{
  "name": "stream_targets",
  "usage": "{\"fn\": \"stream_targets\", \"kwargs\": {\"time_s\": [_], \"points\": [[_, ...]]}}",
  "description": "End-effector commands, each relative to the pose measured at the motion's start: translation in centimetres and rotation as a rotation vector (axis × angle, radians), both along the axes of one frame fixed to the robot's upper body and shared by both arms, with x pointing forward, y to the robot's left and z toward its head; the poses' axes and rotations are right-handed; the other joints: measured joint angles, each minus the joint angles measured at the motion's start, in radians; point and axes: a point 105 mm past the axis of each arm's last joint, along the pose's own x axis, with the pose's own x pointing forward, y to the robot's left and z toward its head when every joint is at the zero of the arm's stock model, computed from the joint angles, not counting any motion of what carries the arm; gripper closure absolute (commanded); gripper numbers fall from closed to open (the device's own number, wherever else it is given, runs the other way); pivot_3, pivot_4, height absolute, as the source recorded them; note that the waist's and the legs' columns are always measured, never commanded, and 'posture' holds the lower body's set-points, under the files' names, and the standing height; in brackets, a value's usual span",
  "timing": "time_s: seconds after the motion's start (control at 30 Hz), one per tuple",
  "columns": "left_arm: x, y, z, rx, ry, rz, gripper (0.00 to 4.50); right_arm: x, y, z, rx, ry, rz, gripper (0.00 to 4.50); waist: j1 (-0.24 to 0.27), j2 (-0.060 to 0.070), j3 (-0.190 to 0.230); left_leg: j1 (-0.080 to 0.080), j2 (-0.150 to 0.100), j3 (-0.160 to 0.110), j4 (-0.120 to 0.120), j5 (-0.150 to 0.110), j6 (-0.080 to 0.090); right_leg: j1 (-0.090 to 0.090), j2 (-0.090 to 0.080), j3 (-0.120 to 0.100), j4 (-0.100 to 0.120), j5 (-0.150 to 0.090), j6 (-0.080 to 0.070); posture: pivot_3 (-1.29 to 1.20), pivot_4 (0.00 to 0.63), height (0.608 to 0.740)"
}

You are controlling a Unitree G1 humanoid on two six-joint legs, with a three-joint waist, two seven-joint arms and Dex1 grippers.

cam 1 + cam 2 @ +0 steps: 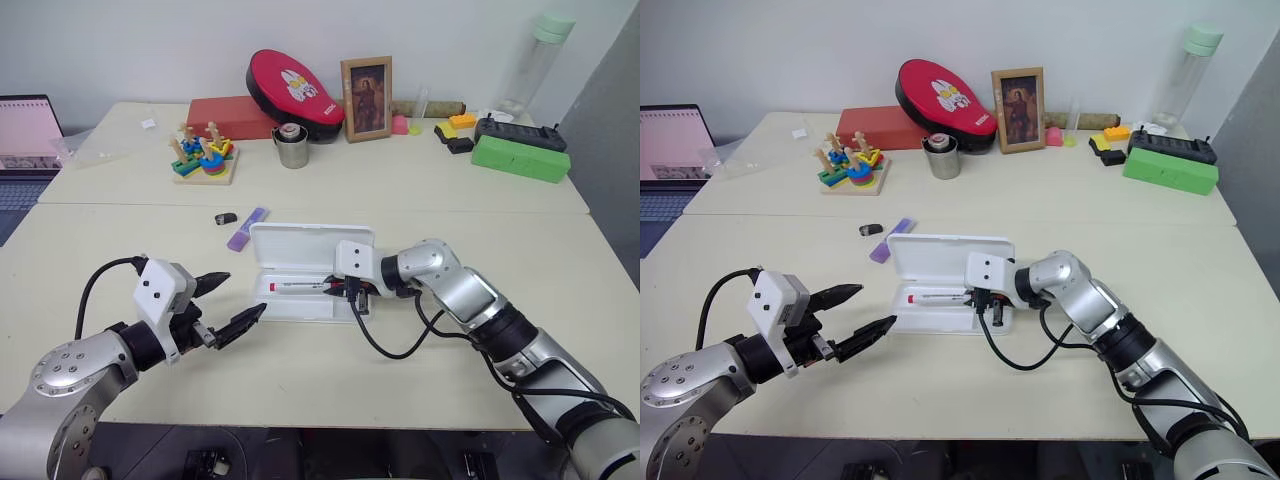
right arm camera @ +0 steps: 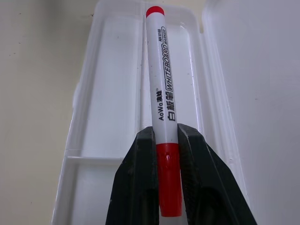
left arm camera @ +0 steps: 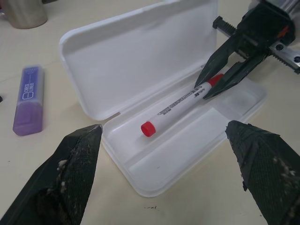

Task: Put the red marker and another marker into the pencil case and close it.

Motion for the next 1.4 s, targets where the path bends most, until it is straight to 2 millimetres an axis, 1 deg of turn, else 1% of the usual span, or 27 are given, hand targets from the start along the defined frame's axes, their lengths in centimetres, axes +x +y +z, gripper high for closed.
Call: {"fn": "stream_targets", "kwargs": {"time_s": [0.03,0.1,0.27,0.3,0.37,0.43,0.47,0.57,0.6,0.63,0.67,0.7,0.73,0.8,0.9,1.03,1.1,1.27,1.4], "points": [[-0.2,-0.4,1.8,0.007,-0.077,-0.018,0.0,0.0,0.6,1.6,0.02,-0.05,0.047,4.23,0.0,0.0,0.0,0.0,0.0,0.0,0.0,0.0,0.0,0.0,0.0,0.0,0.0,0.0,0.0,0.0,0.15,0.74],[-0.2,-0.5,1.9,0.004,-0.079,-0.021,0.0,0.0,0.7,1.6,0.022,-0.049,0.053,3.53,0.0,0.0,0.0,0.0,0.0,0.0,0.0,0.0,0.0,0.0,0.0,0.0,0.0,0.0,0.0,0.0,0.15,0.74],[-0.1,-0.8,2.1,-0.011,-0.089,-0.015,0.0,-0.5,0.5,2.4,0.047,-0.038,0.07,2.25,0.0,0.0,0.0,0.0,0.0,0.0,0.0,0.0,0.0,0.0,0.0,0.0,0.0,0.0,0.0,0.0,0.15,0.74],[0.1,-0.6,2.3,-0.019,-0.096,-0.001,0.0,-0.6,0.5,2.6,0.056,-0.035,0.072,2.09,0.0,0.0,0.0,0.0,0.0,0.0,0.0,0.0,0.0,0.0,0.0,0.0,0.0,0.0,0.0,0.0,0.15,0.74],[0.7,0.3,2.8,-0.033,-0.12,0.056,0.0,-0.7,0.3,3.3,0.08,-0.034,0.072,1.55,0.0,0.0,0.0,0.0,0.0,0.0,0.0,0.0,0.0,0.0,0.0,0.0,0.0,0.0,0.0,0.0,0.15,0.74],[1.4,1.4,3.5,-0.073,-0.135,0.123,0.0,-0.9,-0.1,4.2,0.111,-0.033,0.07,1.05,0.001,0.0,0.0,0.0,0.0,0.0,0.0,0.0,0.0,0.0,0.0,0.0,0.0,0.0,0.0,0.0,0.15,0.74],[1.7,1.9,3.9,-0.088,-0.143,0.154,0.0,-1.2,-0.2,5.1,0.147,-0.022,0.075,0.81,0.001,0.0,0.0,0.0,0.0,0.0,0.0,0.0,0.0,0.0,0.0,0.0,0.0,0.0,0.0,0.0,0.15,0.74],[2.7,3.6,4.9,-0.124,-0.166,0.242,0.0,-2.6,-0.1,8.8,0.316,0.029,0.116,0.01,0.001,0.0,0.0,0.0,0.0,0.0,0.0,0.0,0.0,0.0,0.0,0.0,0.0,0.0,0.0,0.0,0.15,0.74],[3.2,4.5,4.9,-0.122,-0.169,0.287,0.0,-2.8,-0.1,10.8,0.404,0.035,0.122,0.0,0.001,0.0,0.0,0.0,0.0,0.0,0.0,0.0,0.0,0.0,0.0,0.0,0.0,0.0,0.0,0.0,0.15,0.74],[3.8,5.4,4.4,-0.116,-0.155,0.332,0.0,-2.6,-0.2,13.0,0.494,0.03,0.104,0.0,0.001,0.0,0.0,0.0,0.0,0.0,0.0,0.0,0.0,0.0,0.0,0.0,0.0,0.0,0.0,0.0,0.15,0.74],[4.2,6.1,4.1,-0.11,-0.143,0.362,0.0,-2.4,-0.3,14.4,0.555,0.03,0.09,0.0,-0.002,0.0,0.0,0.0,0.0,0.0,0.0,0.0,0.0,0.0,0.0,0.0,0.0,0.0,0.0,0.0,0.15,0.74],[4.8,6.9,3.3,-0.076,-0.124,0.399,0.0,-1.9,-0.4,15.7,0.605,0.024,0.055,0.0,-0.005,0.001,0.0,0.0,0.0,0.0,0.0,0.0,0.0,0.0,0.0,0.0,0.001,0.0,0.0,0.0,0.15,0.74],[5.2,7.3,2.7,-0.06,-0.102,0.407,0.0,-1.3,-0.5,16.4,0.634,0.016,0.018,0.0,-0.007,0.001,0.0,0.0,0.0,0.0,0.0,0.0,0.0,0.0,0.0,0.0,0.001,0.0,0.0,0.0,0.15,0.74],[6.5,8.2,1.7,-0.03,-0.068,0.434,0.0,0.3,-0.6,17.6,0.679,-0.012,-0.074,0.0,-0.005,0.0,0.0,0.001,0.0,0.0,0.0,0.0,0.0,0.0,0.0,0.0,0.002,0.0,0.0,0.0,0.15,0.74],[7.9,8.5,1.0,-0.015,-0.036,0.427,0.0,1.1,-0.7,18.0,0.691,-0.034,-0.126,0.0,0.0,-0.001,0.0,0.0,0.0,0.0,0.0,0.0,0.0,0.0,0.0,0.0,0.001,0.0,0.0,0.0,0.15,0.74],[9.4,8.6,0.1,-0.004,0.016,0.411,0.0,1.5,-0.7,18.3,0.705,-0.052,-0.16,0.0,0.005,-0.001,0.0,-0.002,0.0,0.0,0.0,0.0,0.0,-0.002,0.0,-0.001,0.0,0.0,0.0,0.0,0.15,0.74],[10.1,7.8,-0.6,-0.011,0.046,0.372,0.0,1.6,-0.9,18.6,0.711,-0.074,-0.178,0.0,0.003,-0.001,0.0,-0.002,0.0,0.0,-0.001,0.0,0.0,-0.003,0.0,-0.001,0.001,0.0,0.0,0.0,0.15,0.74],[11.4,6.5,-1.9,0.003,0.096,0.32,0.0,1.5,-1.2,18.7,0.707,-0.099,-0.196,0.0,-0.001,-0.001,0.0,-0.002,0.0,0.0,-0.001,0.0,0.0,-0.003,0.0,-0.001,0.001,0.0,0.0,0.0,0.15,0.74],[12.8,6.4,-3.2,0.021,0.125,0.347,0.0,1.5,-1.2,18.8,0.699,-0.118,-0.202,0.0,-0.002,-0.001,0.0,-0.002,0.0,0.0,-0.001,0.0,0.0,-0.004,0.0,-0.001,0.002,0.0,0.0,0.0,0.15,0.74]]}}
